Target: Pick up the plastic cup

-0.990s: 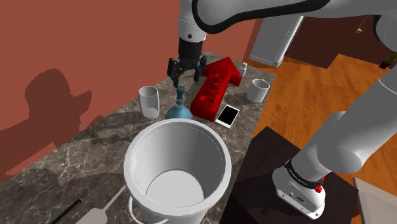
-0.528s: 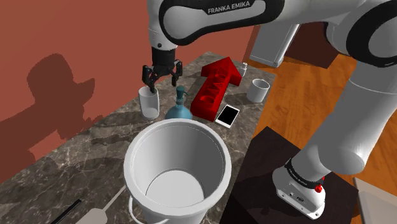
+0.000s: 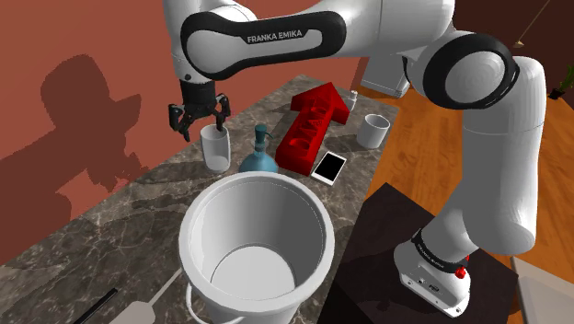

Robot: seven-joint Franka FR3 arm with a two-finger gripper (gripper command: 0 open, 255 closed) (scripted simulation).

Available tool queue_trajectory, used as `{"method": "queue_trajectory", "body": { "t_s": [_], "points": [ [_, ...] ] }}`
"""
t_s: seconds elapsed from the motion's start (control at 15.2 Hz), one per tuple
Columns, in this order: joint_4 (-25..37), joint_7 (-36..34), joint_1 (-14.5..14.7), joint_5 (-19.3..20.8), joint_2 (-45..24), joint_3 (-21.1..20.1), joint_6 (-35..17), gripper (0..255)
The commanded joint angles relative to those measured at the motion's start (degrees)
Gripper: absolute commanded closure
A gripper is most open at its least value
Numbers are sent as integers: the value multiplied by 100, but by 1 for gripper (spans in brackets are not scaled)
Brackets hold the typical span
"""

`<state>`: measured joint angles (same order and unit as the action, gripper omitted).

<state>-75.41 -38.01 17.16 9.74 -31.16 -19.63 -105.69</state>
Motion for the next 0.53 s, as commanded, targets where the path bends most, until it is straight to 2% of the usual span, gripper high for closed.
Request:
{"method": "queue_trajectory", "body": {
  "t_s": [0.0, 0.46],
  "points": [
    [12, -37, 42, 42, -105, 13, -95, 0],
    [-304, -64, 24, 75, -180, 34, -480, 0]
  ]
}}
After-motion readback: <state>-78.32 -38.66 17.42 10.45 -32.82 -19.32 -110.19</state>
